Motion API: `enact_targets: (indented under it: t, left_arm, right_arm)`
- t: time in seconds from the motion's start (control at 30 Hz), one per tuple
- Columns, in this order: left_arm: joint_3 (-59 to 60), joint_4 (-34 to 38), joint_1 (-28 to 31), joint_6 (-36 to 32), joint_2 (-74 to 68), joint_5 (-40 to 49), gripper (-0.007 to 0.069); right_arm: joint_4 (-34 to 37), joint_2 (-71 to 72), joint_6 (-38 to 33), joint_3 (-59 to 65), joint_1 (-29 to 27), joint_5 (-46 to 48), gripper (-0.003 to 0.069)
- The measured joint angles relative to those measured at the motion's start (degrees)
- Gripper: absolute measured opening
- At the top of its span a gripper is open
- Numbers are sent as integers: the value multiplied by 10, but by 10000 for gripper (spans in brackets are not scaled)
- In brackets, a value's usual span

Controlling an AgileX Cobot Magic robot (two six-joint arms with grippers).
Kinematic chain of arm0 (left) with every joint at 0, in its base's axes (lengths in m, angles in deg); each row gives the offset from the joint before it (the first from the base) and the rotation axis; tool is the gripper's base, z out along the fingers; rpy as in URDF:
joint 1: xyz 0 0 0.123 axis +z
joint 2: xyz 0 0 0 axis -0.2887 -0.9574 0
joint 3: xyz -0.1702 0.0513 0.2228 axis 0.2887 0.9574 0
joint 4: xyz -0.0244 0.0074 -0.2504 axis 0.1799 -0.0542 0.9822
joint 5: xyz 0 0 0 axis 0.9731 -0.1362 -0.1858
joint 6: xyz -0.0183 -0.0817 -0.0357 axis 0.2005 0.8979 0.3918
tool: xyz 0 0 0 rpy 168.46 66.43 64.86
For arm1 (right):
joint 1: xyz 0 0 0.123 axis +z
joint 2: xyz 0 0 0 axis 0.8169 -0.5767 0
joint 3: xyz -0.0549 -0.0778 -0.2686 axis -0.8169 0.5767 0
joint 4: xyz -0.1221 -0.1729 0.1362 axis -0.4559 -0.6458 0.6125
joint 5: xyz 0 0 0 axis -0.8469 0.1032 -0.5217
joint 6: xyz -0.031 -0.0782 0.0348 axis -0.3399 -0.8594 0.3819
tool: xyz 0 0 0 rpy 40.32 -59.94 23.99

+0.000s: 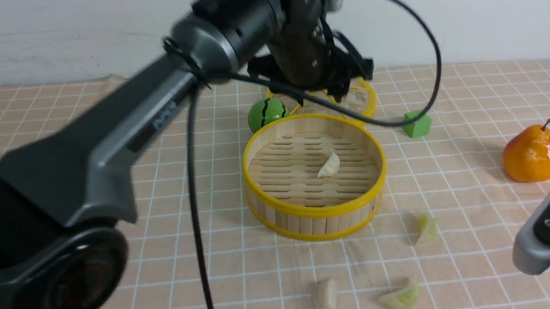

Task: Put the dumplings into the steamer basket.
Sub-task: Use the left arm to grab a dumpling

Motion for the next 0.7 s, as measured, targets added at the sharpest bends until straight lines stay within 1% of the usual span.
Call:
enact_targets:
  t: [0.07, 0.17, 0.33, 0.4, 0.47, 0.57, 0.7]
  left_arm:
    - [15, 3, 0, -7, 28, 6, 448]
    - [91, 9, 0, -25, 101, 45, 448]
    - [199, 11, -7, -36, 135, 64, 448]
    - [267, 11, -24, -36, 138, 64, 448]
    - [292, 12, -36, -36, 138, 63, 448]
    - [371, 17, -80, -34, 137, 60, 448]
    - [439, 24, -125, -13, 137, 7, 448]
  right_arm:
    - [-2, 2, 0, 0, 0, 0, 50]
    - [-14, 23, 0, 0, 0, -1, 52]
    - [-42, 55, 30, 0, 0, 0, 55]
    - [-65, 78, 58, 0, 0, 0, 59]
    - [-77, 87, 73, 0, 0, 0, 60]
    - [-102, 112, 108, 0, 0, 0, 63]
    - [-111, 131, 121, 0, 0, 3, 69]
